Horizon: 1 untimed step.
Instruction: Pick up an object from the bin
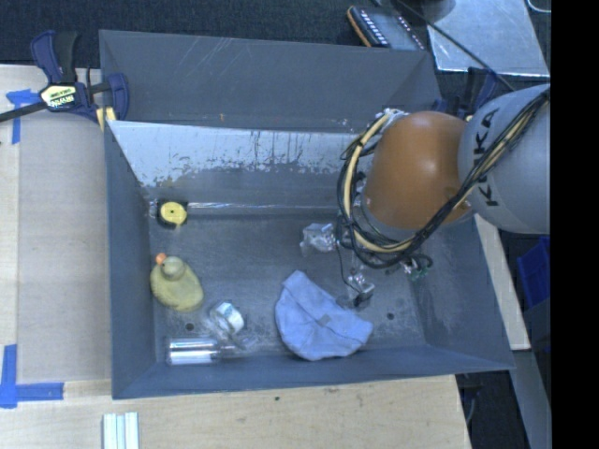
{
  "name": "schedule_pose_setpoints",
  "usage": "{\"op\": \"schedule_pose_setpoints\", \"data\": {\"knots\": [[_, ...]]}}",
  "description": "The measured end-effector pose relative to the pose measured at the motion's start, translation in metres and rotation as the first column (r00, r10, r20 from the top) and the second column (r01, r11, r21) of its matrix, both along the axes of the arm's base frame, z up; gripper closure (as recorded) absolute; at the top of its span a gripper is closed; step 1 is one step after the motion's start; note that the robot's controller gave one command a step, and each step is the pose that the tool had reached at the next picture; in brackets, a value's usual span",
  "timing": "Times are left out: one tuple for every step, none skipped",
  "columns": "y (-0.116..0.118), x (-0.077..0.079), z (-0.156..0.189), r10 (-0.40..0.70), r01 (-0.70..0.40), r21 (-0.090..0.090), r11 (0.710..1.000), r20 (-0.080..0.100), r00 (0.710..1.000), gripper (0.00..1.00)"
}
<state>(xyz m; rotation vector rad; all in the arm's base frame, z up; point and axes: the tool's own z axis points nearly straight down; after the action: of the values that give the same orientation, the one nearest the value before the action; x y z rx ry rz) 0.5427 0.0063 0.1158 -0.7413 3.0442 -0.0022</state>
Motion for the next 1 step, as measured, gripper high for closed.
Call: {"op": "schedule_pose_setpoints", "data": {"knots": [[0.0212, -0.0460, -0.0456, -0.001, 0.001, 0.000, 1.000, -0.001, 1.000, 0.00]]}}
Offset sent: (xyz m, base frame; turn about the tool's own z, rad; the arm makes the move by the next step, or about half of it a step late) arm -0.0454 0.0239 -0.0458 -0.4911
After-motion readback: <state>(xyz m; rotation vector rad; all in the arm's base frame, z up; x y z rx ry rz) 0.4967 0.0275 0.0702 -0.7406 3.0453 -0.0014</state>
